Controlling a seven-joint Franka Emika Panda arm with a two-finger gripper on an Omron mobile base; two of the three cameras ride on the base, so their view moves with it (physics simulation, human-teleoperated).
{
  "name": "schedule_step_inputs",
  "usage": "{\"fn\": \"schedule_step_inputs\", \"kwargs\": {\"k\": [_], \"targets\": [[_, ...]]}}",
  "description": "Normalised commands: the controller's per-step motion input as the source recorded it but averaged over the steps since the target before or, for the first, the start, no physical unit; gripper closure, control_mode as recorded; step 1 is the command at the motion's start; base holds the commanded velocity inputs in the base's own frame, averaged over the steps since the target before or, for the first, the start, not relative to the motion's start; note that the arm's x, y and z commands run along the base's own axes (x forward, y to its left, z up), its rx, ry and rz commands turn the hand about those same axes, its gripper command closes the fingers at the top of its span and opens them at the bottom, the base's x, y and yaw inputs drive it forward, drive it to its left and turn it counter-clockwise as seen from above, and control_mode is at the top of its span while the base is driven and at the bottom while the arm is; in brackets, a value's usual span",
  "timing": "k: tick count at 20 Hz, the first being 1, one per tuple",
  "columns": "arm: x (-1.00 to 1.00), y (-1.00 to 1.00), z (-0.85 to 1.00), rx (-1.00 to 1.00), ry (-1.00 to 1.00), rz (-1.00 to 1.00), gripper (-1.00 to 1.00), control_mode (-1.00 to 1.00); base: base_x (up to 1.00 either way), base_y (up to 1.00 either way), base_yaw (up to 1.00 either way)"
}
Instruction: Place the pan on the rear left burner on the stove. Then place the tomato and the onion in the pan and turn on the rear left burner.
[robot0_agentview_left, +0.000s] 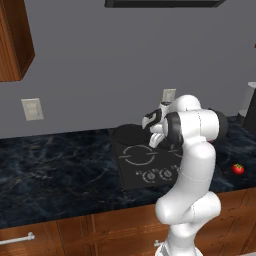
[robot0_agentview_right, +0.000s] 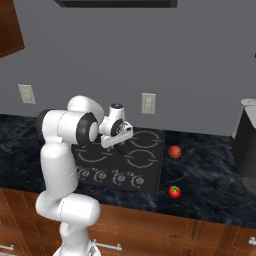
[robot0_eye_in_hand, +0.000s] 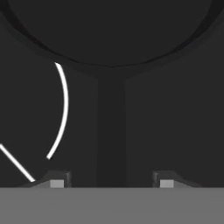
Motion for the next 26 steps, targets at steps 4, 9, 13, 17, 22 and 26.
{"fn": "schedule_step_inputs", "kwargs": {"k": [4,9,13,17,22,26], "targets": [[-0.05,0.00,0.03,0.00,0.00,0.00,-1.00,-1.00,0.00,0.00,0.00],[-0.37,-0.25,0.32,0.00,0.00,-0.05,-1.00,-1.00,0.00,0.00,0.00],[-0.45,-0.29,0.28,0.00,0.00,-0.14,-1.00,-1.00,0.00,0.00,0.00],[-0.40,-0.19,0.29,0.00,0.00,-0.17,-1.00,-1.00,0.00,0.00,0.00],[-0.11,-0.26,0.14,0.00,0.01,-0.27,-1.00,-1.00,0.00,0.00,0.00],[0.00,-0.47,0.01,0.00,0.00,-0.31,-1.00,-1.00,0.00,0.00,0.00]]}}
